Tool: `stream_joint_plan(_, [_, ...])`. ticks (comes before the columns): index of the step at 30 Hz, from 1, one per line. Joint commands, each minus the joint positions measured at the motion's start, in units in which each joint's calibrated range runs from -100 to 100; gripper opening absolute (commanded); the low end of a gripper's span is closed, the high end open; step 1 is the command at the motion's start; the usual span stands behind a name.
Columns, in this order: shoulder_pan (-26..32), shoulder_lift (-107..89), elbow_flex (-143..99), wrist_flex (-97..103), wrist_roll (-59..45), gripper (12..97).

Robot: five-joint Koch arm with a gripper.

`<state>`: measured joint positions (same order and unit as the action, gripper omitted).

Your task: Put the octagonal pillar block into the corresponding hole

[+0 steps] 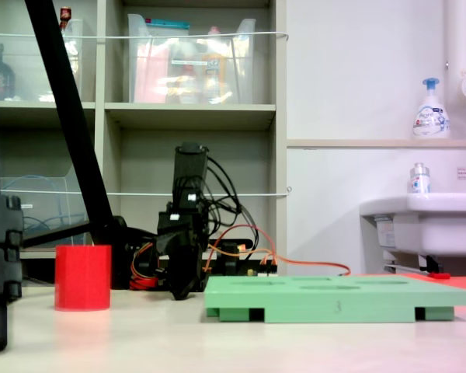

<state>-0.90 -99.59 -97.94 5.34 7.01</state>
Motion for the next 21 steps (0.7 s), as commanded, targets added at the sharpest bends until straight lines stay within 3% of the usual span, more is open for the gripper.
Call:
stream_joint_plan(1, [0.0, -0.41, -2.06, -2.49, -0.49, 50.2])
stream_joint_plan(11, [-0.29, -0.41, -2.06, -2.49, 0.05, 49.9])
stream_joint_plan(15, [-1.32, -0.41, -2.06, 0.3, 16.75, 50.3])
stream_joint_plan(21, [-3.61, -0.41, -2.06, 3.48, 25.84, 49.0])
